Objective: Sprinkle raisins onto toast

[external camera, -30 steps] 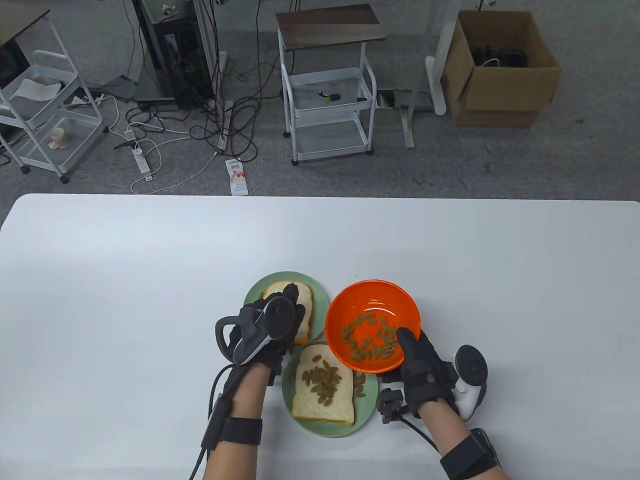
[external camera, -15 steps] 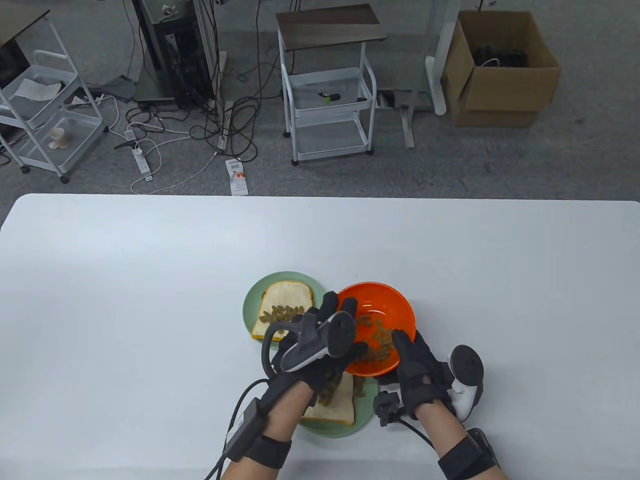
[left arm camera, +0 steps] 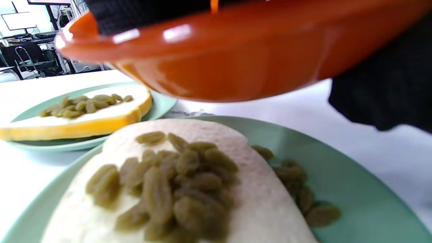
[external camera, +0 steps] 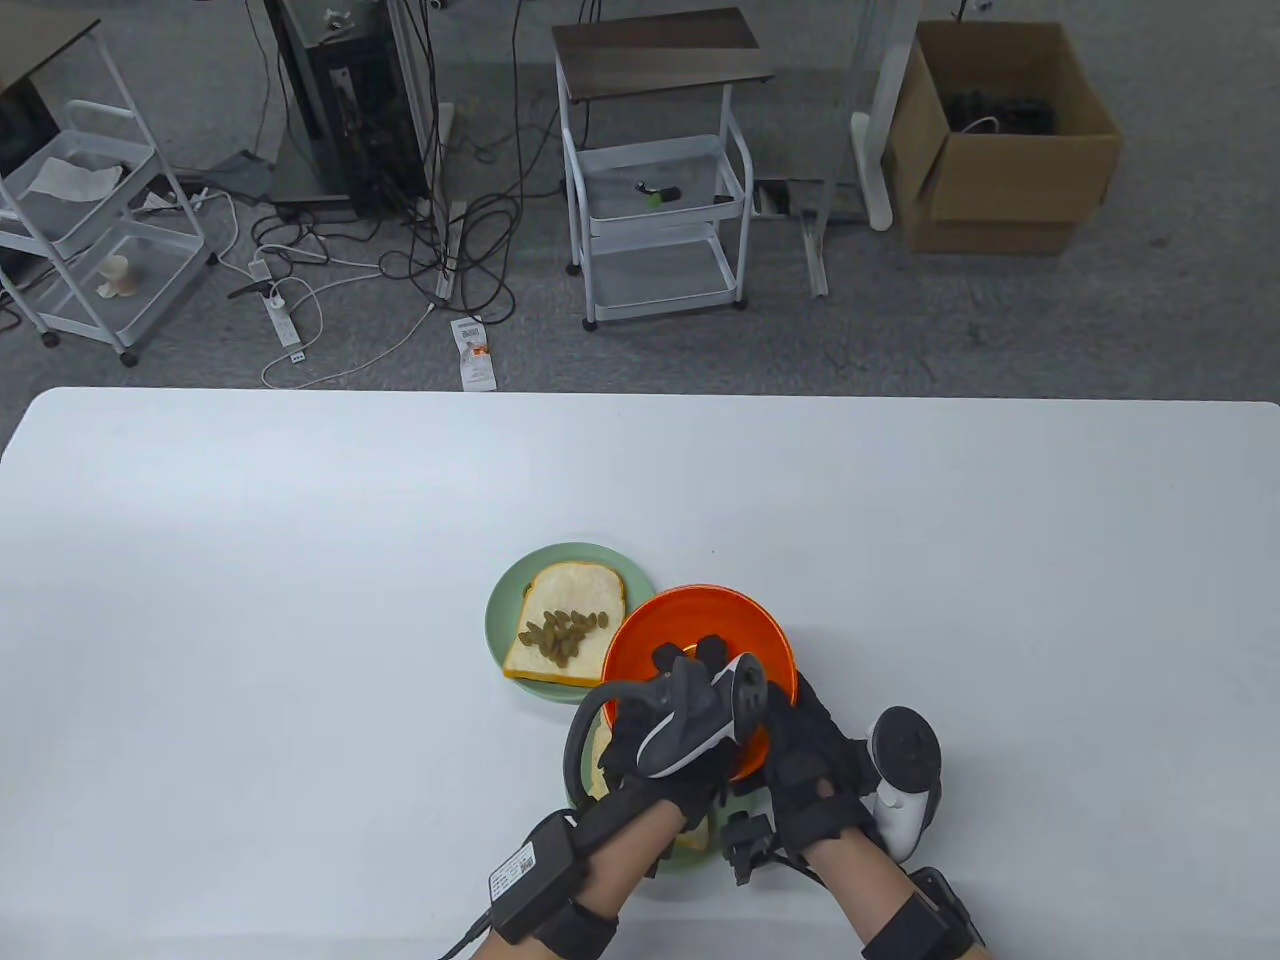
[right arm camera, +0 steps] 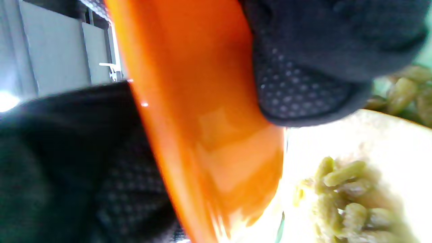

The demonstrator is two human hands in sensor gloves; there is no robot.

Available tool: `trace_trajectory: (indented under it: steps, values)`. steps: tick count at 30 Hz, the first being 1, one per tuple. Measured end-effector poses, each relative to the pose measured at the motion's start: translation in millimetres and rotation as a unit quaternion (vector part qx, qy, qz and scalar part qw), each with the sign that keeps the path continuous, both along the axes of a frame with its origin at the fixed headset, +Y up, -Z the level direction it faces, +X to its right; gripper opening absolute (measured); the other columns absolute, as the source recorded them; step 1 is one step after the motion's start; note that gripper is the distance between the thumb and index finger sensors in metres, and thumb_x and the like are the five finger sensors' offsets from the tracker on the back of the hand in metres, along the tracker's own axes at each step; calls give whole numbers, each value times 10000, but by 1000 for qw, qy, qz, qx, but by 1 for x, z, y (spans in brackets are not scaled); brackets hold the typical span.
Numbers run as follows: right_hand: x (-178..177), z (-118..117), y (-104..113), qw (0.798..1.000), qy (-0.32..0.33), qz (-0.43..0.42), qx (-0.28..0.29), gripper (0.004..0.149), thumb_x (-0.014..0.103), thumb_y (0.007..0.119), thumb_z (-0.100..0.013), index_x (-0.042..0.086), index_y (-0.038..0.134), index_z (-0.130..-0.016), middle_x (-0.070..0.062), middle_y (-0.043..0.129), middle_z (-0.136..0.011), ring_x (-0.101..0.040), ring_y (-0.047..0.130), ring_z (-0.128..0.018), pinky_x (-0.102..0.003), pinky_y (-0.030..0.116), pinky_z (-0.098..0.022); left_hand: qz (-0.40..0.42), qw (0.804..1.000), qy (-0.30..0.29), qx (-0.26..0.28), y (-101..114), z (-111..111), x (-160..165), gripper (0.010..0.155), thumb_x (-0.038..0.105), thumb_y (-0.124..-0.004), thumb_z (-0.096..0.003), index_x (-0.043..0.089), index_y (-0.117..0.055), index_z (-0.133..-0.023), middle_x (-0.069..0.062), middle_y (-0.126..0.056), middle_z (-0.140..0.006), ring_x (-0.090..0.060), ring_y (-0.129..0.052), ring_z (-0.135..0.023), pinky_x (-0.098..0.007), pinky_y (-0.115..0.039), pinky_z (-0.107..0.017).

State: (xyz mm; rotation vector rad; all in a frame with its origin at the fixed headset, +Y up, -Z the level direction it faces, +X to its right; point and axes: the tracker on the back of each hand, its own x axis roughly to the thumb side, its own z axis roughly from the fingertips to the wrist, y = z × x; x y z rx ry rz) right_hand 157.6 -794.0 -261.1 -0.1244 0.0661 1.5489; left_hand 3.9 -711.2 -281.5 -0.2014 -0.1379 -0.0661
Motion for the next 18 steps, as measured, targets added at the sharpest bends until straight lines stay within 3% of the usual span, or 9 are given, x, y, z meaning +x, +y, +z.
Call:
trace_trajectory:
  steps: [4, 11, 18]
  values:
    - [3, -2, 1, 1000, -5, -9, 6, 682, 421, 662, -536, -32, 524, -1026, -337, 762, -872, -412, 1018, -212, -370, 906, -113, 47, 997, -18, 54, 3, -1, -1, 578, 504, -938, -444, 365, -773, -981, 6, -912, -902, -99, -1106, -505, -249, -987, -423]
    - [1, -1, -1, 1000, 2, -13, -7, 685, 424, 661, -539, -32, 518, -1029, -339, 760, -873, -409, 1020, -214, -367, 908, -116, 54, 993, -25, 105, -1, -4, -5, 436, 472, -1000, -394, 398, -912, -815, 45, -1007, -742, -106, -1124, -348, -255, -1007, -307]
    - [2, -5, -4, 1000, 8, -3, -13, 680, 428, 671, -543, -31, 540, -1027, -333, 780, -867, -393, 1036, -221, -363, 917, -121, 124, 989, -24, 82, -2, -14, -22, 421, 471, -1015, -375, 380, -953, -782, 55, -1032, -706, -99, -1132, -319, -247, -1013, -283]
